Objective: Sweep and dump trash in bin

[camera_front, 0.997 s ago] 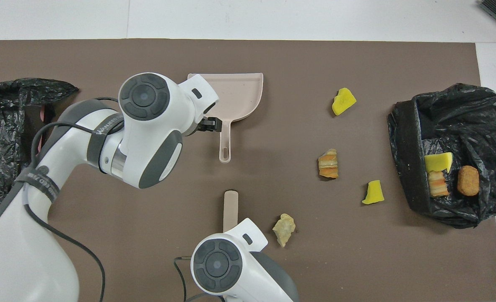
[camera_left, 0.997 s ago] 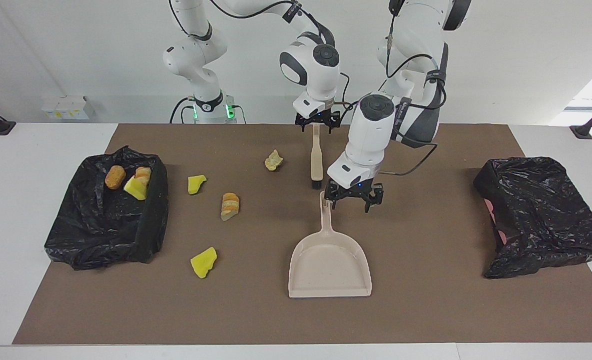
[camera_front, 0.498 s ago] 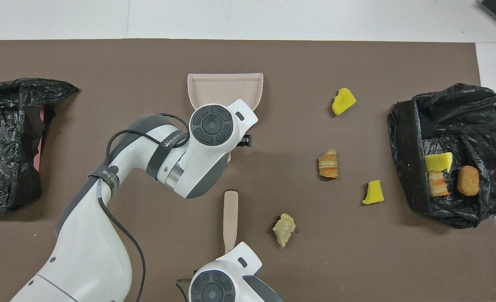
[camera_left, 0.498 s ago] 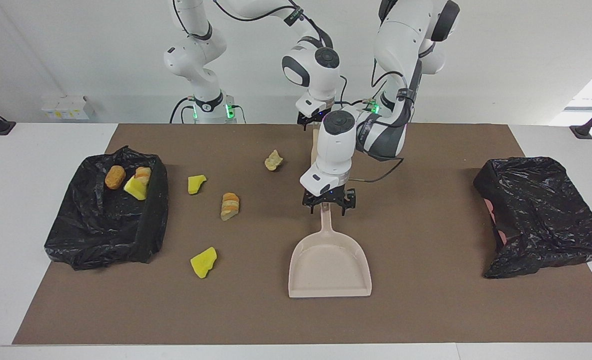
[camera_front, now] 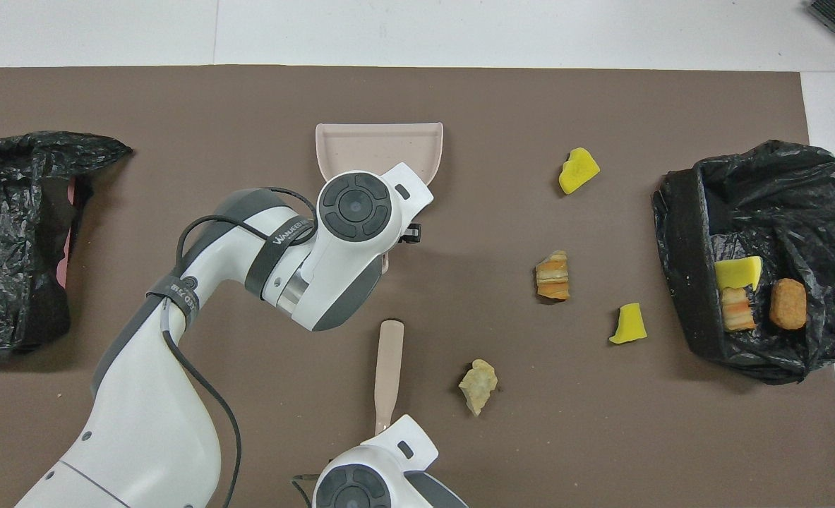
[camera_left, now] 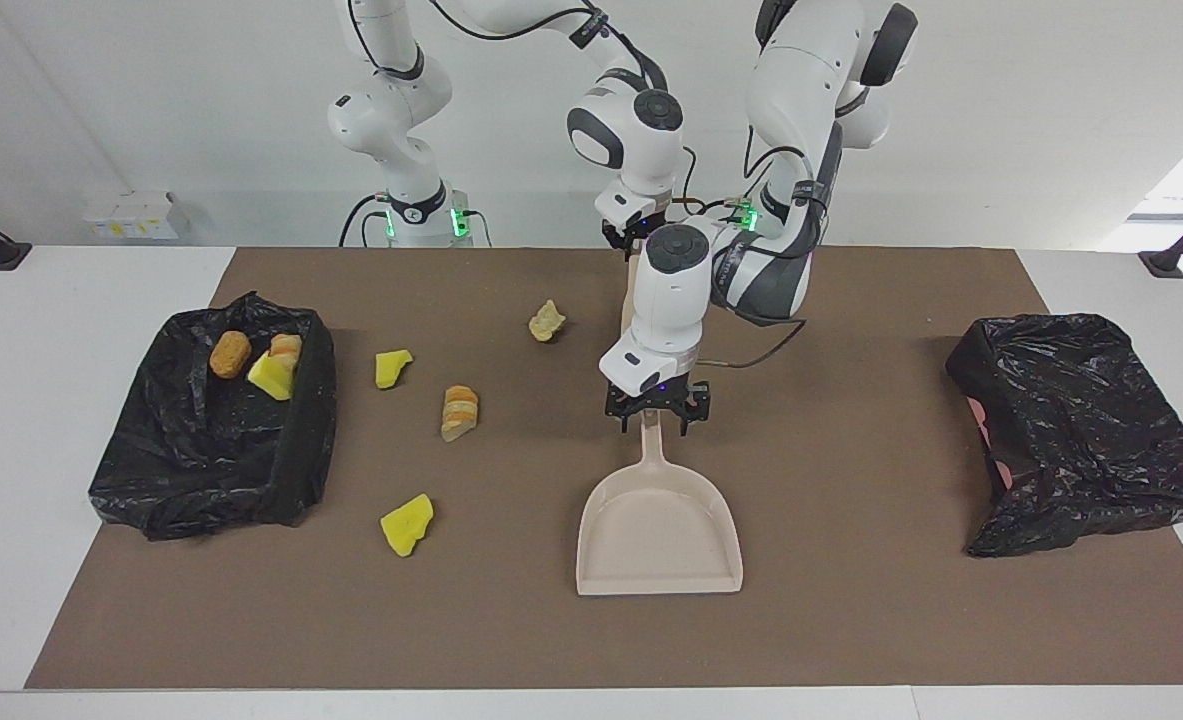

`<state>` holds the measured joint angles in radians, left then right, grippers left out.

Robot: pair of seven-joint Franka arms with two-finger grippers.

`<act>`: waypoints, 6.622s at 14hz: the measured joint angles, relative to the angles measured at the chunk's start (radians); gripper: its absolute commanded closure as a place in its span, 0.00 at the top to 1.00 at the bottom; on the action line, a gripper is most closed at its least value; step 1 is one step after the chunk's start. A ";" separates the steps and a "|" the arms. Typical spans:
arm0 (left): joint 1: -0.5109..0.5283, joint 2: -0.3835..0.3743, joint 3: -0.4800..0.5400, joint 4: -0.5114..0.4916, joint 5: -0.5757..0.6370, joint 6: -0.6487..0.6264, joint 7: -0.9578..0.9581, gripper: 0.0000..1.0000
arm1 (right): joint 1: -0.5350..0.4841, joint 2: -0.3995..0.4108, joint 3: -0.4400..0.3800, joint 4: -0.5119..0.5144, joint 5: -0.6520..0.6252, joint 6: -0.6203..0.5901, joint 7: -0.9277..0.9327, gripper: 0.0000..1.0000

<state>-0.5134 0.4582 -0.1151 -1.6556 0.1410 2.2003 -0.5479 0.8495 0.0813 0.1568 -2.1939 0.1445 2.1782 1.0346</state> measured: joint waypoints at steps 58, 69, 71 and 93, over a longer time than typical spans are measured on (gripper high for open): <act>0.073 -0.224 0.001 -0.311 -0.061 0.083 1.491 0.00 | -0.453 -0.031 0.076 0.107 -0.074 -0.358 -0.561 0.00; 0.125 -0.230 0.017 -0.306 -0.061 0.053 1.571 0.00 | -0.689 -0.038 0.070 0.231 -0.159 -0.394 -0.808 0.00; 0.144 -0.241 0.019 -0.302 -0.061 0.018 1.593 0.00 | -0.762 0.026 0.069 0.316 -0.220 -0.393 -0.862 0.00; 0.060 -0.254 0.004 -0.313 -0.048 -0.017 1.291 0.00 | -0.748 0.346 0.116 0.548 -0.261 -0.373 -0.952 0.00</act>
<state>-0.4533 0.2046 -0.1107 -1.9690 0.0931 2.1836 0.7430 0.1013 0.4270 0.2725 -1.6462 -0.1163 1.8050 0.0821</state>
